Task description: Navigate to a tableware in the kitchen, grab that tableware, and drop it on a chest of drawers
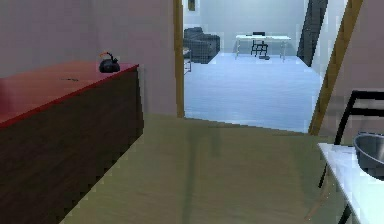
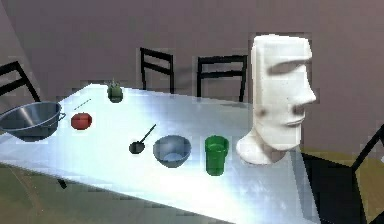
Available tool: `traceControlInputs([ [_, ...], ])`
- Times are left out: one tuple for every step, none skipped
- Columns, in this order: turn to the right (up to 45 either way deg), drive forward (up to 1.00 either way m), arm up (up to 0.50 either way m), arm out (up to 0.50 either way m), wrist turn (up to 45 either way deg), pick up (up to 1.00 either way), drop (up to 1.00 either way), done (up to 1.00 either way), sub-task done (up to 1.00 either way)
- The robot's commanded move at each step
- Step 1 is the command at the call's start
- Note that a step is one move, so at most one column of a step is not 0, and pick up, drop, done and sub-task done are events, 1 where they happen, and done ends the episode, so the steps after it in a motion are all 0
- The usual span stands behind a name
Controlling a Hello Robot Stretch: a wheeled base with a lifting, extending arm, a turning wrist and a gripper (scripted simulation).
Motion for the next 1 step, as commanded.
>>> traceControlInputs([
  [0.0, 0.00, 0.50, 0.00, 0.0, 0.00, 0.00, 0.00, 0.00],
])
